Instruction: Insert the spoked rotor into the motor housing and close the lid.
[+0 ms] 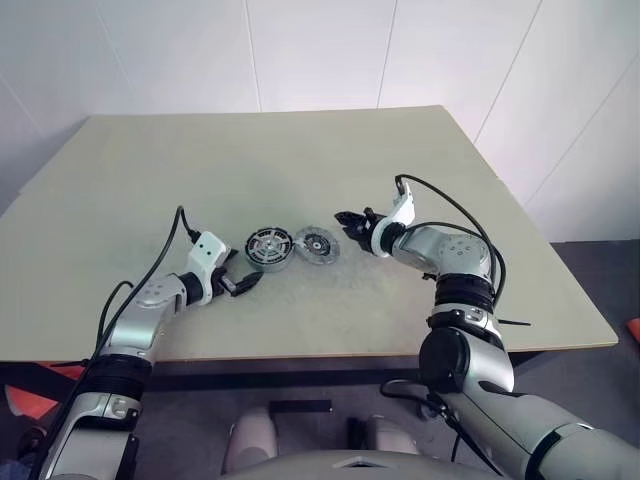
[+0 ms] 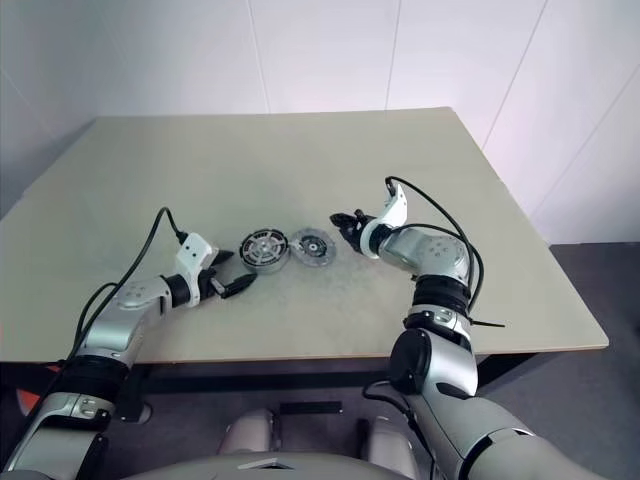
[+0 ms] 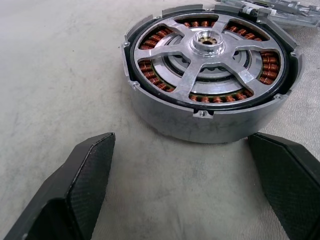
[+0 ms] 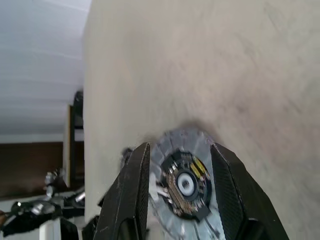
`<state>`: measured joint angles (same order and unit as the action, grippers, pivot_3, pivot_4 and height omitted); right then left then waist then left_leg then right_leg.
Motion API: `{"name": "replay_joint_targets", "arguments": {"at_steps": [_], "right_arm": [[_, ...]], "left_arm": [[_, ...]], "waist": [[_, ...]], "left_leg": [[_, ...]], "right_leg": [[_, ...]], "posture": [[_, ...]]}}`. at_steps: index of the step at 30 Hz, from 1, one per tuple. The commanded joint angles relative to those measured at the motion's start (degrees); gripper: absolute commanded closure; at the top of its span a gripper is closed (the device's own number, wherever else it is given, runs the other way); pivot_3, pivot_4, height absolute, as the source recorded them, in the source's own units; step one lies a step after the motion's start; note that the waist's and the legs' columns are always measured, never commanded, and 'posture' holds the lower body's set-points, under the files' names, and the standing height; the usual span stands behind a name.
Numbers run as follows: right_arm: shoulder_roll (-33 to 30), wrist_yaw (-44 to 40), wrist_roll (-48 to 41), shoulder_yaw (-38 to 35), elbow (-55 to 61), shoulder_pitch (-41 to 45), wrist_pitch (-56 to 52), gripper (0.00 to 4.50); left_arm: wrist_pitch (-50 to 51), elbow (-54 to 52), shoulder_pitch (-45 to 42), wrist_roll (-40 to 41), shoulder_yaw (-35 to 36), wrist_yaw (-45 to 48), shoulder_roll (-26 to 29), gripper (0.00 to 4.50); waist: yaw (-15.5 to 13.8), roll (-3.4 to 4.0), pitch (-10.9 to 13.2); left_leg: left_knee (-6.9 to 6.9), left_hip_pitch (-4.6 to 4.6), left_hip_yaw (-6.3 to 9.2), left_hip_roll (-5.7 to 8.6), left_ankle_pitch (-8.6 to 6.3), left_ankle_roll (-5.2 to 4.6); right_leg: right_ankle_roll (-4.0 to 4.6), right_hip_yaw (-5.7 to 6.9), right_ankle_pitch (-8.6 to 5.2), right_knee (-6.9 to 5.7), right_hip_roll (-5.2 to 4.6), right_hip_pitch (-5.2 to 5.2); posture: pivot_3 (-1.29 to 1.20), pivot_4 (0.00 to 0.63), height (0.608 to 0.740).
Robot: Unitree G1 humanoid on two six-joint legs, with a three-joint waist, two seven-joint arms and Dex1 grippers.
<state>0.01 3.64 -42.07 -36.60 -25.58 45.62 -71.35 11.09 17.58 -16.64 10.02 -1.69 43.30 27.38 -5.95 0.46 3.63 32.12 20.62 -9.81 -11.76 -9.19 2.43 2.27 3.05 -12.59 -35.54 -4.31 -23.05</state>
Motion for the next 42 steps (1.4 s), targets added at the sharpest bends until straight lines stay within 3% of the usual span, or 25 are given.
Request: {"name": "replay_joint_targets", "arguments": {"at_steps": [1,6,14,24,30,42], "right_arm": [[1.5,3.8,-3.4,-1.1,8.4,-1.9,-8.1,2.4],[5.2,6.5,-2.7,-1.8,12.8,-6.6,-11.8,2.4],[7.4,5.4,-1.3,-1.0,9.0,-9.2,-6.0,2.4],[7.0,1.8,-1.7,1.2,-1.0,-4.2,3.4,2.4],[6.7,0.1,-2.2,3.1,-4.3,-2.1,5.6,2.4],[6.9,-4.5,-1.6,6.5,-8.8,2.2,11.9,2.4]], "left_arm": [[-1.0,0.1,0.1,-0.4,0.9,-0.5,0.2,0.0],[-1.0,0.2,0.3,-0.3,0.8,-0.2,0.5,0.0],[-0.2,-1.1,1.4,-0.2,1.0,0.7,2.1,0.0],[0.7,-2.2,1.6,0.2,1.4,0.5,3.0,0.0],[1.3,-3.2,1.6,0.2,1.4,-0.1,2.6,0.0],[3.2,-5.5,2.0,0.3,1.4,-0.9,2.0,0.0]], "waist": [[0.0,0.0,0.0],[0.0,-0.01,0.0],[0.4,-0.06,-0.1],[0.7,-0.16,-0.1],[0.8,-0.18,-0.1],[0.4,-0.17,-0.1]], "left_leg": [[0.0,-0.01,0.0,0.0,0.01,0.01],[-0.01,-0.08,0.0,0.0,0.01,0.02],[-0.06,-0.28,0.0,0.0,0.01,0.04],[-0.16,-1.0,0.27,-0.03,-0.06,-0.04],[-0.18,-1.0,0.55,-0.01,-0.07,-0.06],[-0.31,-0.61,0.15,0.01,-0.2,0.19]], "right_leg": [[-0.12,0.0,-0.07,0.0,0.0,0.0],[-0.15,0.0,-0.08,0.0,0.0,0.04],[-0.16,-0.05,-0.09,0.01,0.0,0.11],[-0.19,-0.02,-0.11,0.27,0.0,0.31],[-0.2,0.06,-0.1,0.76,0.0,0.27],[0.12,0.06,0.31,0.28,0.02,-0.11]], "posture": [[0.0,0.0,0.74],[0.0,0.0,0.74],[0.0,0.0,0.74],[0.0,0.0,0.74],[0.0,0.0,0.74],[0.0,0.0,0.74]]}}
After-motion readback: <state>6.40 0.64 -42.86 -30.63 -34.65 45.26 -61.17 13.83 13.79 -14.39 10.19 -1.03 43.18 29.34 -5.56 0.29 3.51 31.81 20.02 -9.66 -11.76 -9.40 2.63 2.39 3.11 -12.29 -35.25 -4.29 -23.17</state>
